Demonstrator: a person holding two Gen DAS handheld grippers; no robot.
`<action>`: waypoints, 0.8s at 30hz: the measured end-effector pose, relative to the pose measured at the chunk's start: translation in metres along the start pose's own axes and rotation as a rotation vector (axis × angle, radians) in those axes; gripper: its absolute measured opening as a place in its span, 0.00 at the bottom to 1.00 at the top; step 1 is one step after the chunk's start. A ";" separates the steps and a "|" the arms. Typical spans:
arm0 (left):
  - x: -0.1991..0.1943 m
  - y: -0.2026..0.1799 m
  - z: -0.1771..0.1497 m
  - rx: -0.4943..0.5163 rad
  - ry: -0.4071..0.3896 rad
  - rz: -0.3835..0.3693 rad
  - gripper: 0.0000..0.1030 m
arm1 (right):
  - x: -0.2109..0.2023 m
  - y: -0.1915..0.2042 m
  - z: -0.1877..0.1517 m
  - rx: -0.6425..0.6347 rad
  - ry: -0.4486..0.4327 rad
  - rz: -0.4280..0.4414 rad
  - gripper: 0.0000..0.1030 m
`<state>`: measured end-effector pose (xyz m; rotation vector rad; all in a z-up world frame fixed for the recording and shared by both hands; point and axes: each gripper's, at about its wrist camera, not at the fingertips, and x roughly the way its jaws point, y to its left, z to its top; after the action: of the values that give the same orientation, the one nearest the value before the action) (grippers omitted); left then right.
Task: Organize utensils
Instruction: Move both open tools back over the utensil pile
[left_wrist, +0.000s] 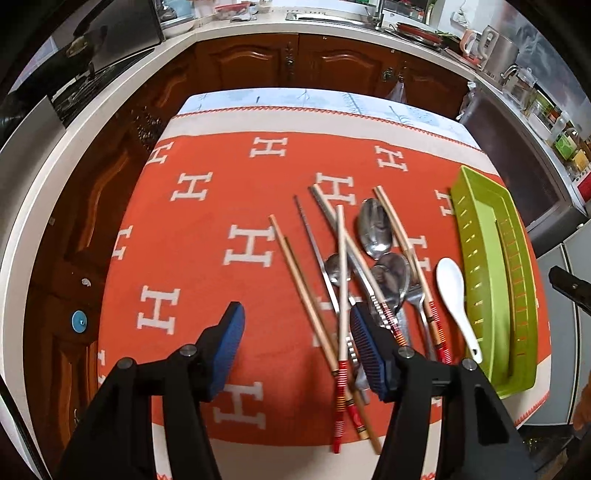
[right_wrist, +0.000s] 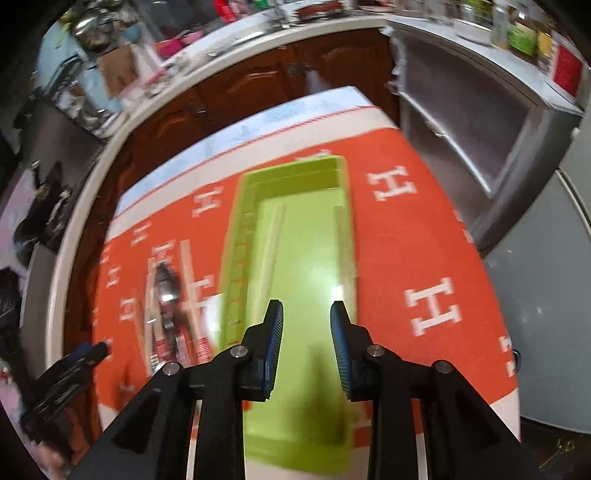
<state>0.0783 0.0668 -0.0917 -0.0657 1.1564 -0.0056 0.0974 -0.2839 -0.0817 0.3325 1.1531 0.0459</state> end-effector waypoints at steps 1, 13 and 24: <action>0.001 0.004 -0.001 -0.002 -0.001 -0.002 0.56 | -0.003 0.010 -0.002 -0.021 0.002 0.015 0.26; 0.026 0.022 -0.008 -0.027 0.079 -0.135 0.34 | 0.028 0.144 -0.029 -0.215 0.136 0.215 0.26; 0.033 0.020 -0.002 0.004 0.079 -0.192 0.30 | 0.119 0.174 -0.024 -0.231 0.304 0.244 0.19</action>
<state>0.0888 0.0852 -0.1241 -0.1743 1.2252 -0.1822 0.1483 -0.0889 -0.1474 0.2642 1.3865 0.4536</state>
